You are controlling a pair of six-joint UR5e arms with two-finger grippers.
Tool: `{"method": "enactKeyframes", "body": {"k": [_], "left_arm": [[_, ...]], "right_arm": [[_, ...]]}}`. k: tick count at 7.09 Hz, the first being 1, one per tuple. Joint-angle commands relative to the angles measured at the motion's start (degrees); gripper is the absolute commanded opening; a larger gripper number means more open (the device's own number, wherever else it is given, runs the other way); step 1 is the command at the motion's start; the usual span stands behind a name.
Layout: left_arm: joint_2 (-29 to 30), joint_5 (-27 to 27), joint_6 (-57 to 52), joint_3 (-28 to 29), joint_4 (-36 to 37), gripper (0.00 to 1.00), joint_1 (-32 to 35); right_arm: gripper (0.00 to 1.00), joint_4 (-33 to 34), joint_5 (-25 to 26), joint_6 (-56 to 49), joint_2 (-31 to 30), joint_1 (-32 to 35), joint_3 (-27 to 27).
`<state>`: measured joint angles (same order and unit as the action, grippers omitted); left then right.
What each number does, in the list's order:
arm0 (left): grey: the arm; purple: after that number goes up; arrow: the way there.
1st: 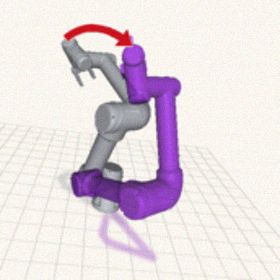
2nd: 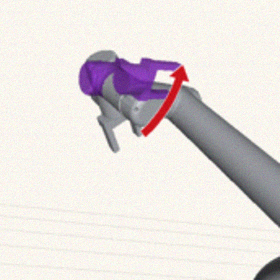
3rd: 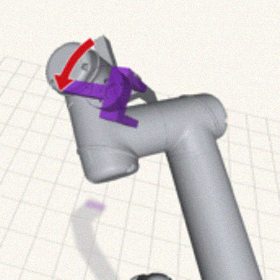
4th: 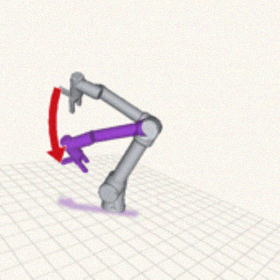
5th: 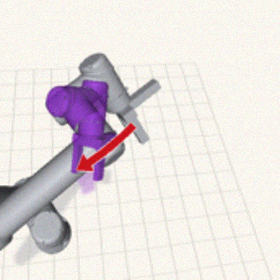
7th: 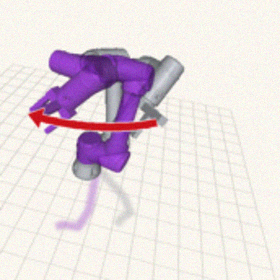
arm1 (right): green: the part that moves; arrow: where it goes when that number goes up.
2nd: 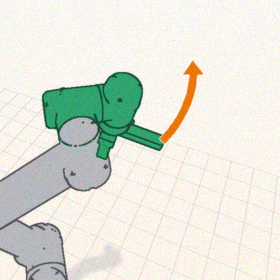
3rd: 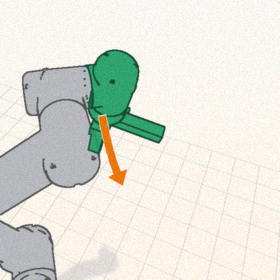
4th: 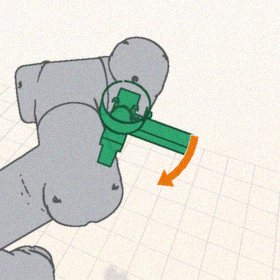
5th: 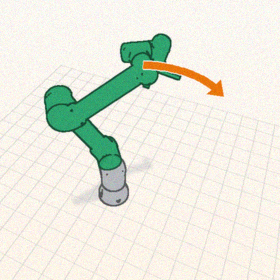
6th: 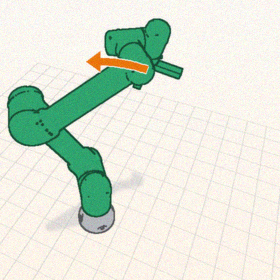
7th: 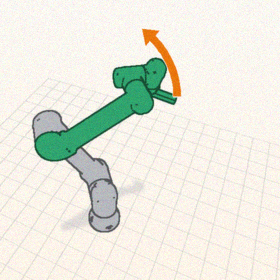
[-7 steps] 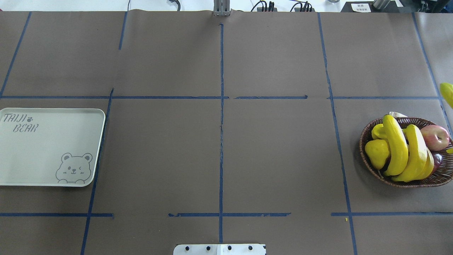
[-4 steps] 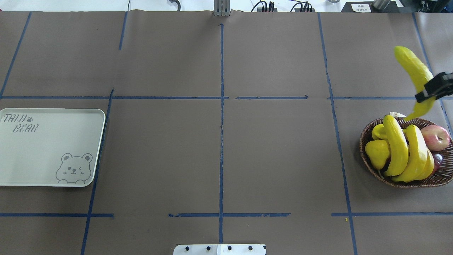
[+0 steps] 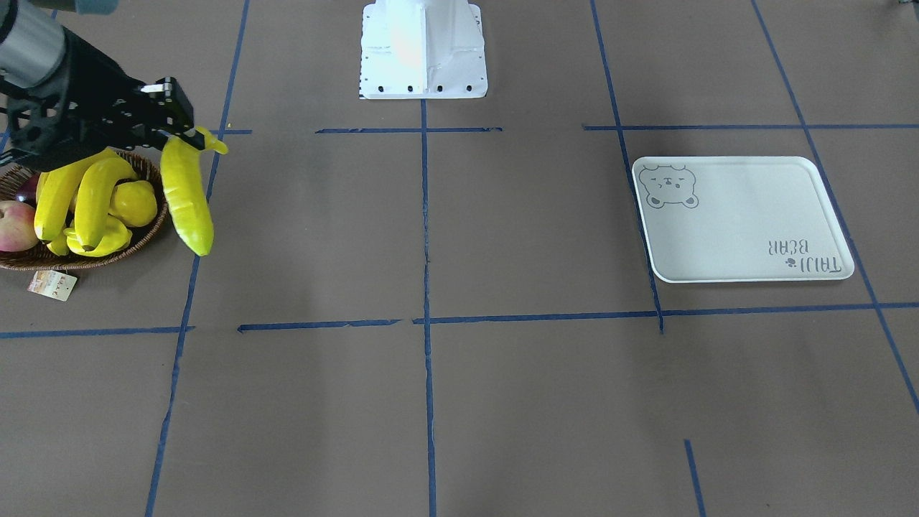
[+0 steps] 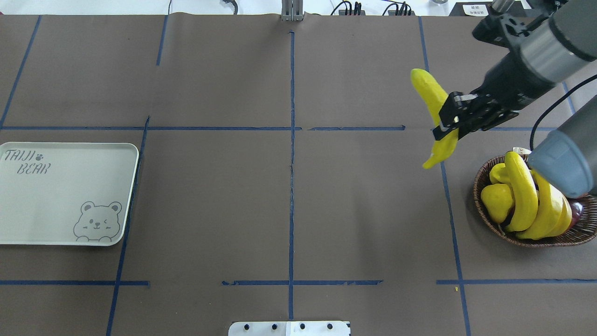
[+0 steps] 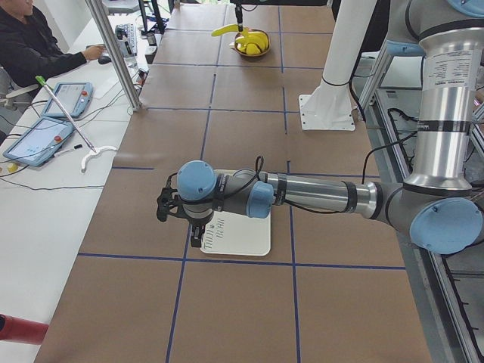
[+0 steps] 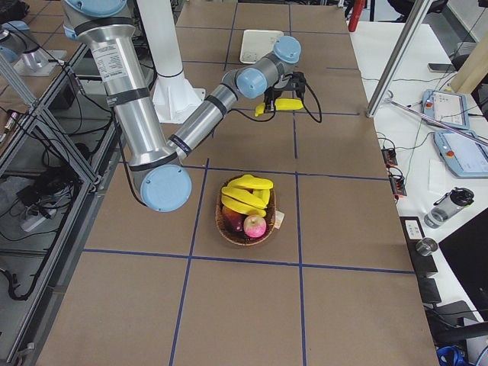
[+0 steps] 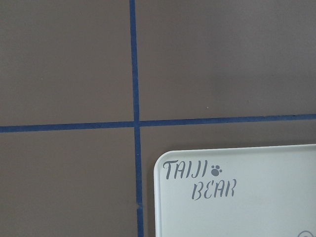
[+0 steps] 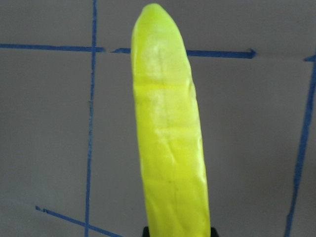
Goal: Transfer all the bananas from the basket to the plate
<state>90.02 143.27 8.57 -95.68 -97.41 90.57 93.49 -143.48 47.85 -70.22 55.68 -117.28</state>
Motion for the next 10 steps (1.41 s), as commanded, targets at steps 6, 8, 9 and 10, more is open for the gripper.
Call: {"method": "enactKeyframes", "body": {"k": [6,8,9,10], "left_arm": [[13.67,0.79,62.98,-0.56,-38.41,0.99,-23.30],[17.01,-1.83,81.86,-0.48,-50.63,0.99,-30.33],[22.17,-4.98,93.27,-0.91,-52.25,0.99,-33.58],[25.18,-8.24,98.26,-1.70,-52.35,0.98,-36.83]], "right_arm": [[0.01,-37.58,32.98,38.79,7.37,-29.47,4.69],[0.01,-37.77,35.45,39.08,8.69,-31.42,4.78],[0.01,-37.77,35.99,39.08,8.96,-31.69,4.87],[0.00,-37.77,35.99,39.08,10.00,-31.69,5.30]]}}
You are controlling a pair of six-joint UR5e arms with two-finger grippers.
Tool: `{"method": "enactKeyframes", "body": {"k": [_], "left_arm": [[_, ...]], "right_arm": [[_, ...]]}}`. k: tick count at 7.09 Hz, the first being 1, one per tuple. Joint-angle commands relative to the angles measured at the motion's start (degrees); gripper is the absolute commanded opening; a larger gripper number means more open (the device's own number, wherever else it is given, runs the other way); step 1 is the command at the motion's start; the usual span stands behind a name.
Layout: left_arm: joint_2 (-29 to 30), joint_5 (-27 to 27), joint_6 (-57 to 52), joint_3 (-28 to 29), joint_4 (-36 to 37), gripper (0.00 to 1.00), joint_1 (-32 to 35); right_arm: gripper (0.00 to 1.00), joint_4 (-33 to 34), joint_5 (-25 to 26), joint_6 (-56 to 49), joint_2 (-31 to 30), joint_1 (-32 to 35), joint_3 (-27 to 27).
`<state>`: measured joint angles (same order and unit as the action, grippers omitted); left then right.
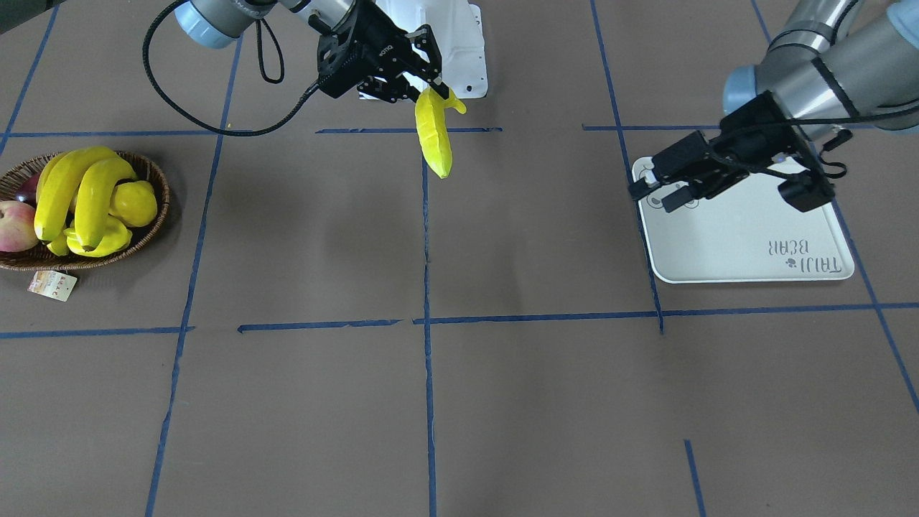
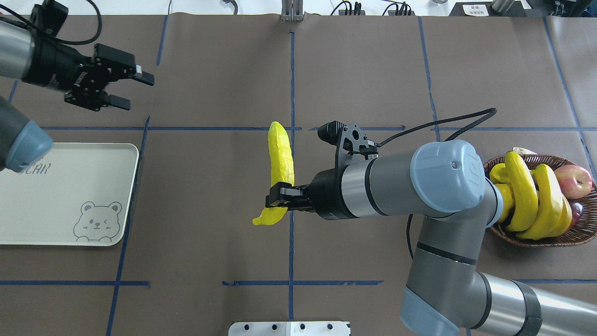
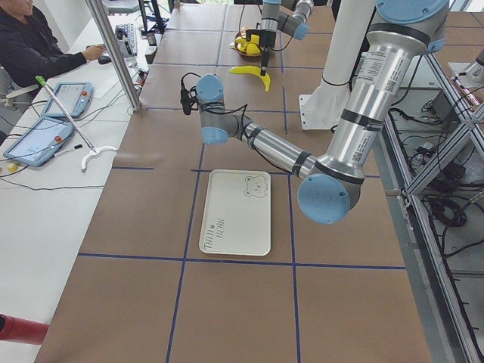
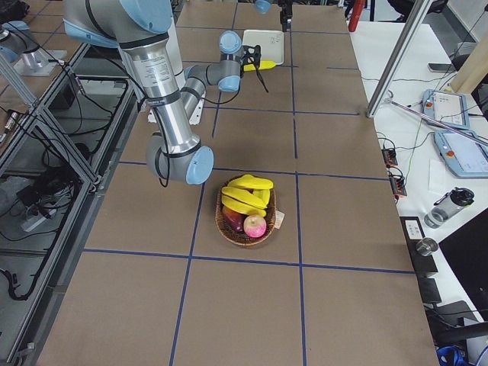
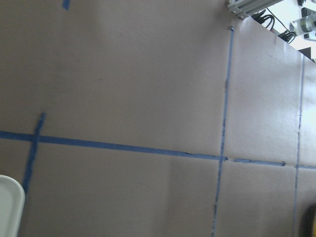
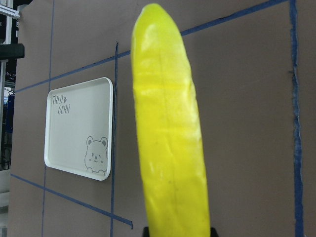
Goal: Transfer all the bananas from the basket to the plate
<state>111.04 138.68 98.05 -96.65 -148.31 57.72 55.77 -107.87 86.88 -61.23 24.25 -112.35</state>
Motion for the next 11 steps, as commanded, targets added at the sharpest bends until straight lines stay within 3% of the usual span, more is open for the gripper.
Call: {"method": "enactKeyframes", "body": {"k": [1,5,7,8,10,11], "left_arm": [[5.49,-6.29,12.22,-3.26,-0.76,0.96,-7.58],[8.23,-20.44,15.77,-4.69,-0.58,0.96,-20.95],[8.23,-20.47,15.77,-3.90,-0.49,0.96,-21.33],[8.23,-20.47,15.68,-3.81,-0.58,0.88,-21.33],[7.53,-20.04,15.59,-4.16,-0.75,0.46,-21.24],[7.44,-20.03,15.59,-4.60,-0.75,0.04,-21.07]], "right_arm": [[0.00,-0.04,0.38,0.31,2.16,-0.34,1.42],[0.00,-0.22,0.29,0.57,4.01,-0.43,2.22],[0.00,-0.31,0.29,0.66,4.01,-0.43,2.13],[0.00,-0.31,0.29,0.57,4.01,-0.43,2.22],[0.00,-0.31,0.29,0.66,3.93,-0.43,2.13],[0.02,-0.31,0.29,0.66,3.93,-0.43,2.13]]}}
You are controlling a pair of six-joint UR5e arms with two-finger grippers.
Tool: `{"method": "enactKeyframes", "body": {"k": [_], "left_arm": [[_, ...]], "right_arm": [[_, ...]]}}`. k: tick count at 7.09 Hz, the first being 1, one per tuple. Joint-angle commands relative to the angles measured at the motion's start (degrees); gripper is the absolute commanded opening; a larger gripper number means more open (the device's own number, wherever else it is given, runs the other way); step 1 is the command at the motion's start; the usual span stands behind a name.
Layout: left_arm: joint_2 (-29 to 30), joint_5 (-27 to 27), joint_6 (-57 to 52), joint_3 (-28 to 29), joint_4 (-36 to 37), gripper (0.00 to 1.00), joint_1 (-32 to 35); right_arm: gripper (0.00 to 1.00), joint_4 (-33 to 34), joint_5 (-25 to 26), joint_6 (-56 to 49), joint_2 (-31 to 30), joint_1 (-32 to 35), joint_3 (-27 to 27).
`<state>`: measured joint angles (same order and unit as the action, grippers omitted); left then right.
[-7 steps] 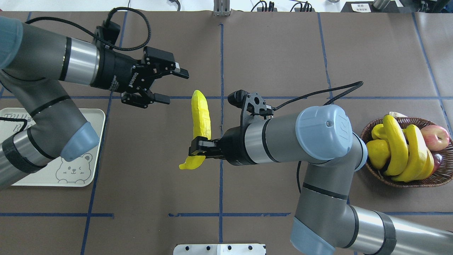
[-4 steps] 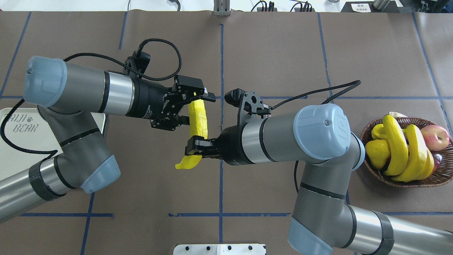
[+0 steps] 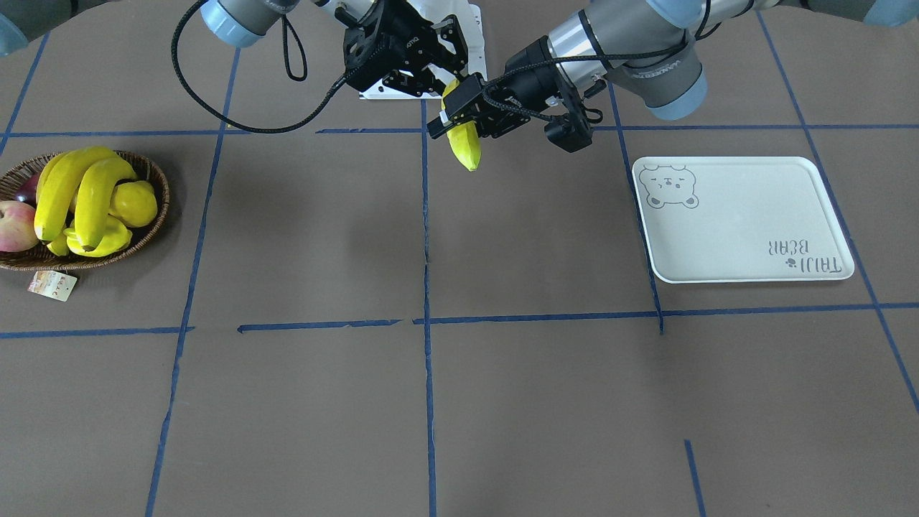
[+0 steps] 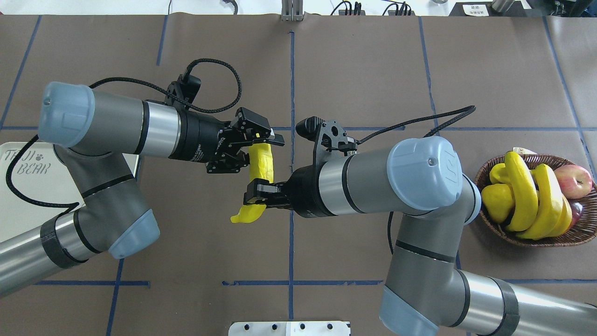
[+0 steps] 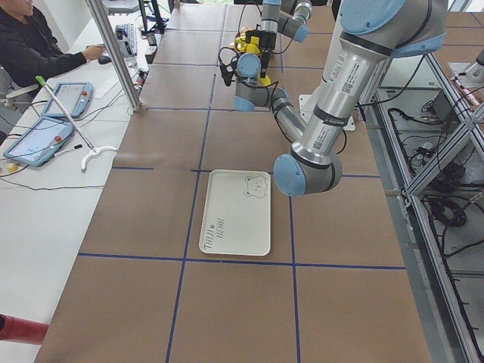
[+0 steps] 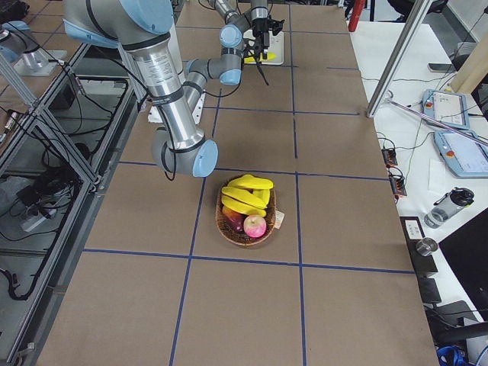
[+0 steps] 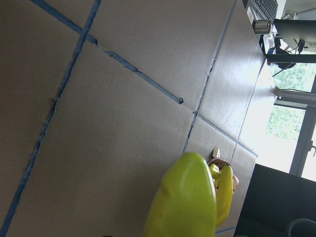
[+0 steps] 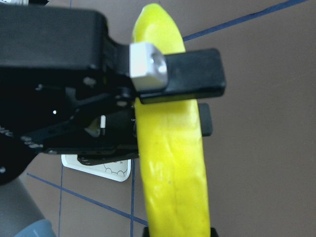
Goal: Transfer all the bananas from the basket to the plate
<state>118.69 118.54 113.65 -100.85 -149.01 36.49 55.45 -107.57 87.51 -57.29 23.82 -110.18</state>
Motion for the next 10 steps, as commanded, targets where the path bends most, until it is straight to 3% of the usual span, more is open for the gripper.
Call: {"method": "enactKeyframes", "body": {"k": [1,2,6,8,10], "left_arm": [[-0.21,0.28,-0.19,-0.40,-0.23,0.00,0.16],[-0.21,0.37,-0.71,-0.48,-0.05,0.00,0.24],[-1.26,0.37,-0.80,0.04,0.38,0.00,0.94],[-1.88,1.25,-6.81,-0.56,10.44,0.00,5.23],[-8.79,1.51,-21.65,-3.63,22.05,0.00,10.06]], "right_arm": [[0.27,0.01,-0.18,0.12,-0.01,0.08,-0.03],[0.99,0.01,-0.10,0.20,0.16,0.00,-0.12],[1.00,-0.08,-0.45,2.05,-0.01,0.17,-1.60],[1.00,0.80,-1.41,1.96,-0.80,2.09,-3.37],[1.00,3.68,-2.20,1.44,-2.99,6.22,-5.11]]}}
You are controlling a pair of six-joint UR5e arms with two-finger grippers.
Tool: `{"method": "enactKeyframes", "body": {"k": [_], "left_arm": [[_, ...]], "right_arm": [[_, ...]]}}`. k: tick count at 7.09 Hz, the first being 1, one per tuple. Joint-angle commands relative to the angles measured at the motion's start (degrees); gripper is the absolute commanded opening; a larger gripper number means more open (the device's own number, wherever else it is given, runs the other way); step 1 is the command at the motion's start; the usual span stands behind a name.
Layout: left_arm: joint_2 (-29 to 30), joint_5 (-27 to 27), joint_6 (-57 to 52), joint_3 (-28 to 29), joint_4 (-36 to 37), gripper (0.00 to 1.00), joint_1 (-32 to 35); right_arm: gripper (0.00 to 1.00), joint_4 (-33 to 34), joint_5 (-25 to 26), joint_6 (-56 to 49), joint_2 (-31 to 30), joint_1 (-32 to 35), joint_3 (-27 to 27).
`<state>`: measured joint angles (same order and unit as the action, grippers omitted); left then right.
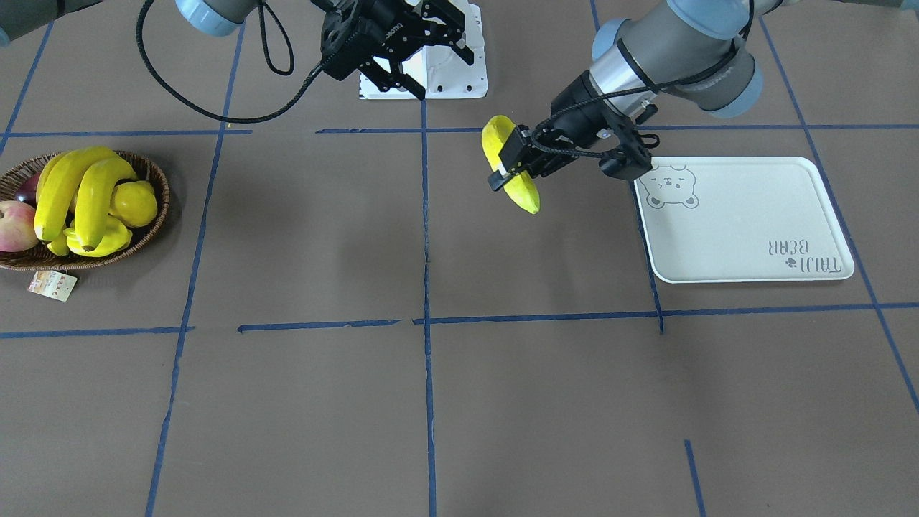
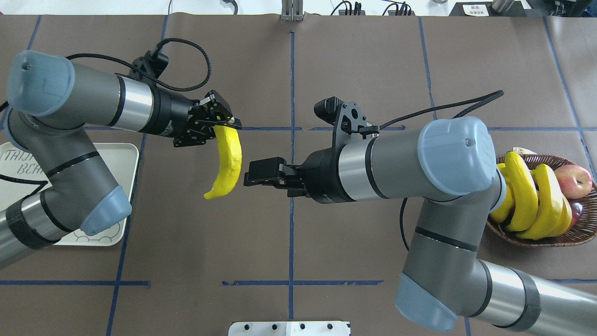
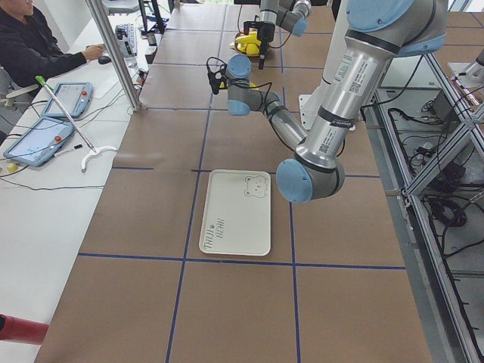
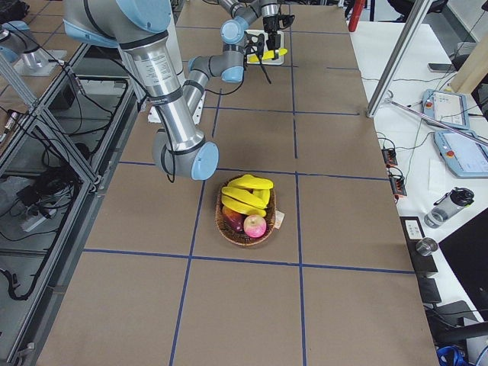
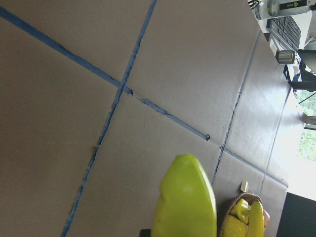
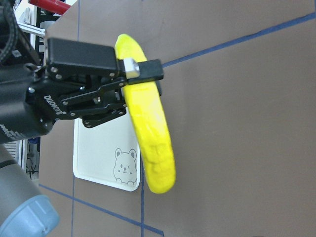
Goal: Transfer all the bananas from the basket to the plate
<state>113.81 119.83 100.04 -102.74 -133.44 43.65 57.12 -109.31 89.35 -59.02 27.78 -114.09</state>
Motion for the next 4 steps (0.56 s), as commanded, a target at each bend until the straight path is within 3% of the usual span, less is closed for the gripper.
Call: {"method": "enactKeyframes", "body": {"k": [1,3,4], "left_arm": [[-10.47,0.23,-14.28,-4.02,8.96,0.00,4.94],[-27.25,0.06,-27.03,-7.55,9.16,0.00,8.37],[-31.94,-0.12,-31.70,-7.04,9.16,0.00,10.91]], "right_arm": [[1.00,5.25,-2.03,-0.49,-1.70,5.06,-1.92],[1.00,14.11,-2.40,-0.58,-1.97,8.50,-4.55],[1.00,17.64,-2.31,-0.58,-1.89,8.86,-4.91]]}}
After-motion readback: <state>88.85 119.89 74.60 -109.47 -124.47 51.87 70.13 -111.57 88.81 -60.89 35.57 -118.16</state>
